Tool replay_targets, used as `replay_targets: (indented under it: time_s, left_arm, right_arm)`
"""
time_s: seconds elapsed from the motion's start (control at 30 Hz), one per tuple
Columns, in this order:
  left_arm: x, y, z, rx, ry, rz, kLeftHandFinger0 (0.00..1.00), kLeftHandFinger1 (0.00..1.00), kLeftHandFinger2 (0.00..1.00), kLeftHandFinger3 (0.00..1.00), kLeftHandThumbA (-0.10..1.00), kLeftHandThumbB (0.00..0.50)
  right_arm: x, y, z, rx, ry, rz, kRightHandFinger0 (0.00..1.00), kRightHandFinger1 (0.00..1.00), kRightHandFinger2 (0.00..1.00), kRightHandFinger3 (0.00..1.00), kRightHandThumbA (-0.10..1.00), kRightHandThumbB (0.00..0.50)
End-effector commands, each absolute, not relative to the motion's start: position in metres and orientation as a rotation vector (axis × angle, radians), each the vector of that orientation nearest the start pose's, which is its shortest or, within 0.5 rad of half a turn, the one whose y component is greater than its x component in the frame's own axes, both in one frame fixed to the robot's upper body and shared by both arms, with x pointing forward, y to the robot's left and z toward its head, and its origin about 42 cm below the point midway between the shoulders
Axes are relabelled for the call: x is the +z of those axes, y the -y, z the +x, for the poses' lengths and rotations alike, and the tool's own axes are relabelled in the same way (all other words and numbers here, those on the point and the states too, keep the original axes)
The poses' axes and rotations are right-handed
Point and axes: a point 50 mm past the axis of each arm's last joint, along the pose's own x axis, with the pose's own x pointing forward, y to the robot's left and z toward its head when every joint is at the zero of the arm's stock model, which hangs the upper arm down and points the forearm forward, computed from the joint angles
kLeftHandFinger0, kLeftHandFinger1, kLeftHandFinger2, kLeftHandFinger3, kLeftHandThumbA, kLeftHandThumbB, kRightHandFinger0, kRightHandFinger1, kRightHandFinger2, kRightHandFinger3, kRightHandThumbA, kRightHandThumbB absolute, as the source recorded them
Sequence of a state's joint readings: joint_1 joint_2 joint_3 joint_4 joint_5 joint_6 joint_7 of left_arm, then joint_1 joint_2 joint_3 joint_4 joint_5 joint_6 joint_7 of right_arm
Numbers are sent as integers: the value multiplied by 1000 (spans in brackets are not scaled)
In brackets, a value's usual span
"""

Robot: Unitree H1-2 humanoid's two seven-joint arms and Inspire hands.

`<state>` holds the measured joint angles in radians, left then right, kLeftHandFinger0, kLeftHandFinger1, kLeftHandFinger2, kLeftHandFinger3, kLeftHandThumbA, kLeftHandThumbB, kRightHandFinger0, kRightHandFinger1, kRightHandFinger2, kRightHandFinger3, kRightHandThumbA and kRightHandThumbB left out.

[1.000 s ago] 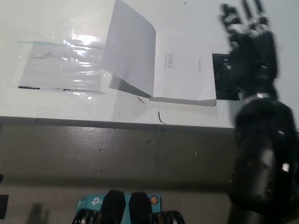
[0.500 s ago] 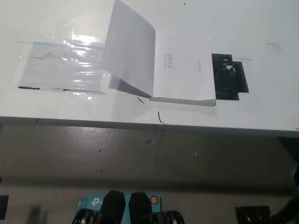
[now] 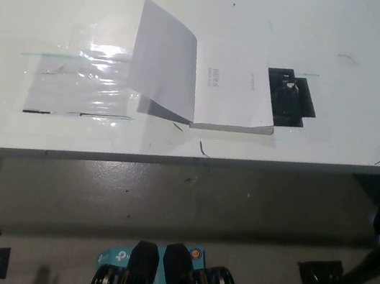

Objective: The robot uses its right hand to slide under the cover of the book kept in the middle of the desk and open it

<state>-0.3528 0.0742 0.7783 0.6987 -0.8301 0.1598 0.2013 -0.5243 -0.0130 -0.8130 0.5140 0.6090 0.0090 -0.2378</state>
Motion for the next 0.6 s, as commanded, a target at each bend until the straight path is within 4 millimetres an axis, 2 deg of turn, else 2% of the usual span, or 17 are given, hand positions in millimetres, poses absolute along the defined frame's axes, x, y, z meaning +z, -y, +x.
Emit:
replay_targets:
  time_s: [0.0, 0.03, 0.1, 0.13, 0.17, 0.23, 0.33, 0.4, 0.43, 0.47, 0.5, 0.53, 0.57]
  left_arm:
    - [6, -375, 320, 802, -256, -1121, 1000, 1000, 1000, 1000, 866, 0]
    - [5, -376, 320, 800, -255, -1126, 1000, 1000, 1000, 1000, 865, 0]
    - [5, -376, 320, 803, -257, -1125, 1000, 1000, 1000, 1000, 856, 0]
    - [6, -375, 320, 800, -260, -1118, 1000, 1000, 1000, 1000, 859, 0]
    - [6, -375, 320, 800, -260, -1118, 1000, 1000, 1000, 1000, 859, 0]
    - [7, -374, 320, 807, -260, -1117, 1000, 1000, 1000, 1000, 846, 0]
    - [7, -374, 321, 818, -259, -1124, 1000, 1000, 1000, 1000, 830, 0]
    - [8, -373, 321, 822, -260, -1124, 1000, 1000, 1000, 1000, 823, 0]
    - [2, -370, 316, 821, -280, -1114, 1000, 1000, 1000, 1000, 818, 0]
    - [2, -370, 317, 819, -277, -1120, 1000, 1000, 1000, 1000, 814, 0]
    - [3, -370, 317, 816, -279, -1120, 1000, 1000, 1000, 1000, 819, 0]
    - [4, -370, 318, 818, -281, -1115, 1000, 1000, 1000, 1000, 844, 0]
    - [3, -369, 317, 816, -283, -1115, 1000, 1000, 1000, 1000, 847, 0]
  right_arm:
    - [87, 370, 385, -949, 95, 946, 874, 1000, 1000, 1000, 845, 54]
    - [80, 369, 385, -962, 75, 943, 839, 1000, 1000, 1000, 807, 66]
    - [74, 367, 386, -967, 57, 945, 828, 1000, 1000, 1000, 798, 66]
    - [65, 360, 385, -938, 26, 921, 827, 1000, 1000, 1000, 892, 23]
    - [64, 360, 385, -938, 28, 920, 827, 1000, 1000, 1000, 898, 23]
    - [54, 347, 385, -940, -29, 910, 765, 1000, 1000, 1000, 904, 9]
    - [43, 325, 385, -885, -106, 890, 749, 998, 1000, 1000, 943, 0]
    - [39, 316, 385, -870, -129, 899, 740, 1000, 1000, 1000, 904, 19]
    - [27, 299, 372, -798, -185, 869, 727, 1000, 1000, 1000, 946, 52]
    - [23, 280, 375, -774, -227, 862, 736, 985, 1000, 1000, 892, 65]
    - [23, 271, 376, -761, -233, 876, 721, 960, 1000, 1000, 852, 71]
    - [23, 264, 377, -725, -233, 887, 702, 960, 1000, 1000, 868, 75]
    - [22, 262, 374, -715, -231, 892, 741, 1000, 1000, 1000, 890, 72]
